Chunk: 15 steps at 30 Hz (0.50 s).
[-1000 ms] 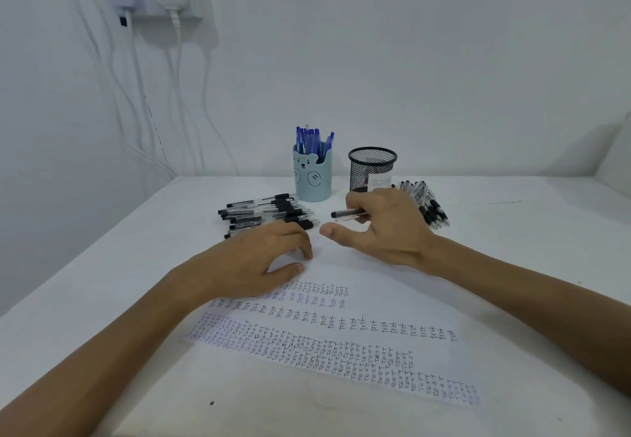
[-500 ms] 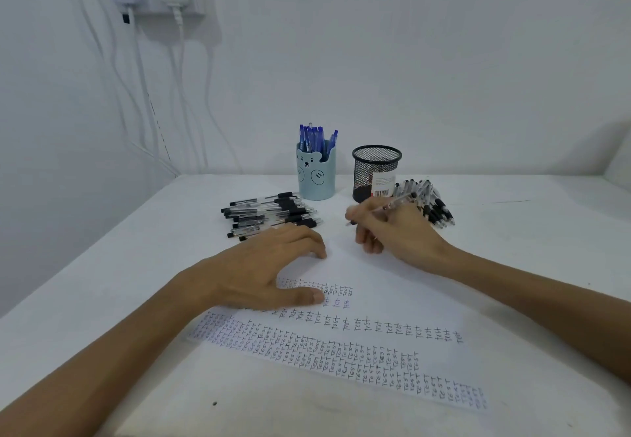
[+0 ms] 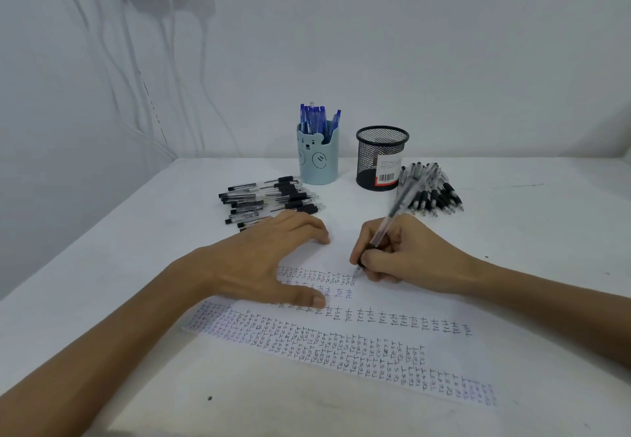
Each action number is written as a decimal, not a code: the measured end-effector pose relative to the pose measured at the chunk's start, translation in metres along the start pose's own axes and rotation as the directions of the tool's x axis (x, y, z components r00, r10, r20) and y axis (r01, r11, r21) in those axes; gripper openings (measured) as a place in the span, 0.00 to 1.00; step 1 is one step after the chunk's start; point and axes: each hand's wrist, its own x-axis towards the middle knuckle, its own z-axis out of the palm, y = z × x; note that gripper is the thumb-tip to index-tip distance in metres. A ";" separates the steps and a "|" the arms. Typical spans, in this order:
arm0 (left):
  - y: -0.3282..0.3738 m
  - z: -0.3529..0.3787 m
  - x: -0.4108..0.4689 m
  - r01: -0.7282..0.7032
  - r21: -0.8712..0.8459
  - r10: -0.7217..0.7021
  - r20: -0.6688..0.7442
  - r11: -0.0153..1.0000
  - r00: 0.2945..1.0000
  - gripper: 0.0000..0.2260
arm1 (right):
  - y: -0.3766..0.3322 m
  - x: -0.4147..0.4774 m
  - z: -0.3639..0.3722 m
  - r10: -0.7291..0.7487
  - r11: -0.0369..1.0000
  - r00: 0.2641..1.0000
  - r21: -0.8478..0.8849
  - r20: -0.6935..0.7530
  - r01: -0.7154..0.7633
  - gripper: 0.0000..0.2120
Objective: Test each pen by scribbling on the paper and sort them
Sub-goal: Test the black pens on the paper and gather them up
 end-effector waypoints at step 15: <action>0.002 -0.002 -0.001 -0.001 0.013 0.001 0.027 1.000 1.000 0.35 | 0.004 -0.001 0.003 -0.050 0.999 0.999 -0.017 0.006 0.050 0.08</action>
